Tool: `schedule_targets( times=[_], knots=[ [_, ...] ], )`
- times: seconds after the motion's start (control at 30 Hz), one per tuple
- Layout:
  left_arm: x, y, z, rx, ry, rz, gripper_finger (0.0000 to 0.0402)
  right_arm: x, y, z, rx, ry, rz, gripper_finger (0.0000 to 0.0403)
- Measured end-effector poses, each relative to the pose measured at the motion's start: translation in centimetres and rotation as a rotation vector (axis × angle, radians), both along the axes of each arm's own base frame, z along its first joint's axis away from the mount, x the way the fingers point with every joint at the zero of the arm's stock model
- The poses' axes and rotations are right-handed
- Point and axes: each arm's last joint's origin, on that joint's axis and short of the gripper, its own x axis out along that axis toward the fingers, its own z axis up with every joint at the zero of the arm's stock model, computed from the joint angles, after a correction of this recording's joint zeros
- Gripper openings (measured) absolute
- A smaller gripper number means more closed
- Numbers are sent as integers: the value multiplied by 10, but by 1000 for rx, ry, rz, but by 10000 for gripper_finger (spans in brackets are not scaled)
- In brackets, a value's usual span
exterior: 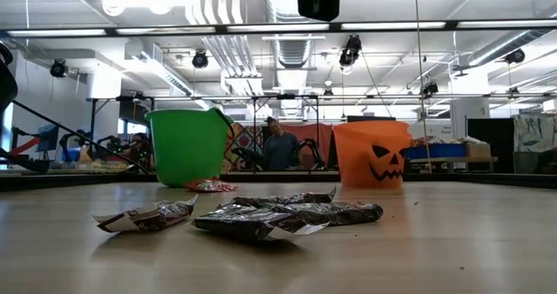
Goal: Sort candy
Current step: Put the red candy into the black bucket, then put the black chocolate into the green bucket
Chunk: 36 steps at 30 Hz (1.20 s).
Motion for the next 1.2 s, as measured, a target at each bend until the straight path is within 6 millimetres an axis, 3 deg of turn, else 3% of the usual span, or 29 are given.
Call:
schedule_targets(
  times=[0.23,0.5,0.67,0.83,1.0,1.2],
  knots=[
    [2,-4,-6,-18,52,-5,12,0,3,-1,-3,7,10,279],
    [1,-3,0,-39,40,3,89,-1,11,-2,-15,13,37,282],
    [-5,4,25,-88,-13,-27,123,-7,24,-10,-161,69,30,273],
    [-20,22,55,-109,-140,-41,125,-7,46,-23,-416,76,72,259],
    [-37,55,86,-66,-384,64,114,2,71,-45,-577,69,187,248],
    [-53,85,116,28,-755,248,96,22,85,-91,-664,131,311,244]
  ],
)
